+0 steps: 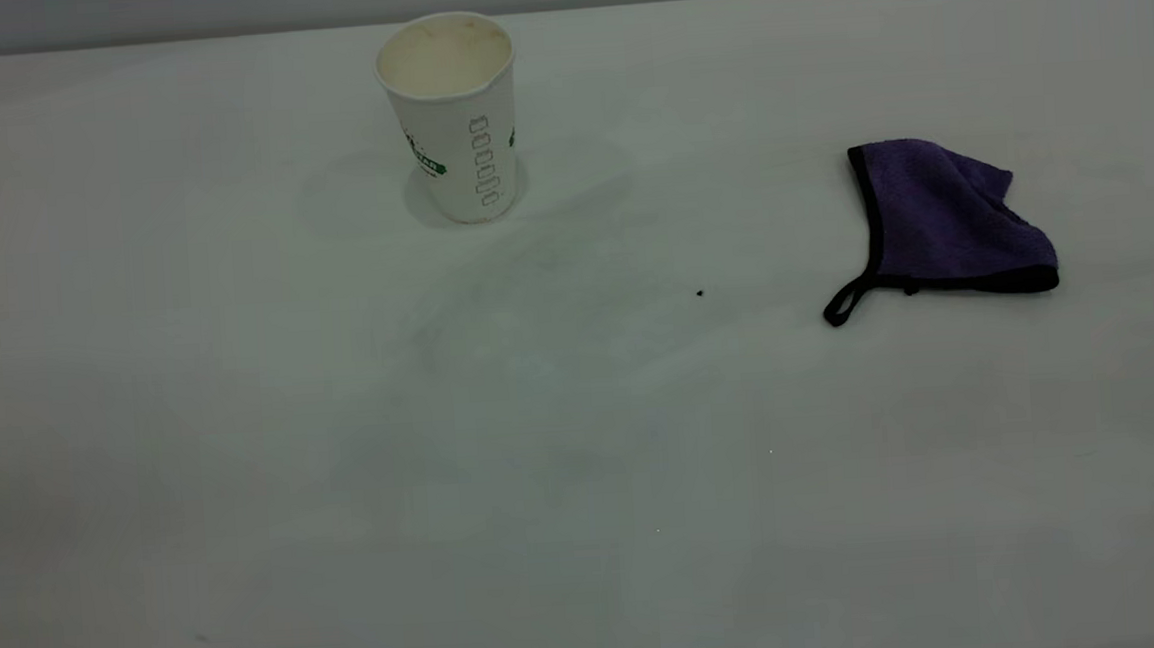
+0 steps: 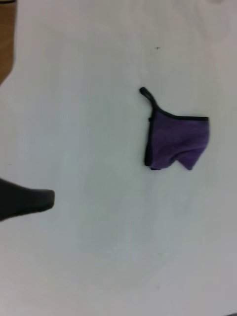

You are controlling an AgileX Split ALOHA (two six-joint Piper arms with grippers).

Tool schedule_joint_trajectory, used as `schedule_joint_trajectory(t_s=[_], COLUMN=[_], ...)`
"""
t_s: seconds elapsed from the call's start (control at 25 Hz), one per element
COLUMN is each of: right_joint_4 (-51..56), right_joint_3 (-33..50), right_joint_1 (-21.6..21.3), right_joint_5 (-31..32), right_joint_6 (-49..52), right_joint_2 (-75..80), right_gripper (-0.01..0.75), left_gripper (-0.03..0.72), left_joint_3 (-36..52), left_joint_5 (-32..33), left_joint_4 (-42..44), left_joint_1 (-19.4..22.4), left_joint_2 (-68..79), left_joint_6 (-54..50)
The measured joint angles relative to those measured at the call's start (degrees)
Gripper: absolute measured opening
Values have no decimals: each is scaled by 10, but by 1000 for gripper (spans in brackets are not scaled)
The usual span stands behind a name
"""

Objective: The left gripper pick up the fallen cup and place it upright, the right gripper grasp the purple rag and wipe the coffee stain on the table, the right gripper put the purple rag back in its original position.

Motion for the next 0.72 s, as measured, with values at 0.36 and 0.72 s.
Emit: schedule_joint_trajectory(t_s=[0.36, 0.72], right_joint_4=[0, 1], right_joint_3=[0, 0], right_joint_1=[0, 0], right_joint_5=[1, 1], right_joint_6=[0, -8], right_joint_2=[-42, -42], right_gripper=[597, 588], left_gripper=[530, 530], left_joint_3=[0, 0], left_joint_5=[0, 0], left_joint_4=[0, 0], left_joint_1=[0, 0], left_joint_2=[0, 0], left_joint_6=[0, 1])
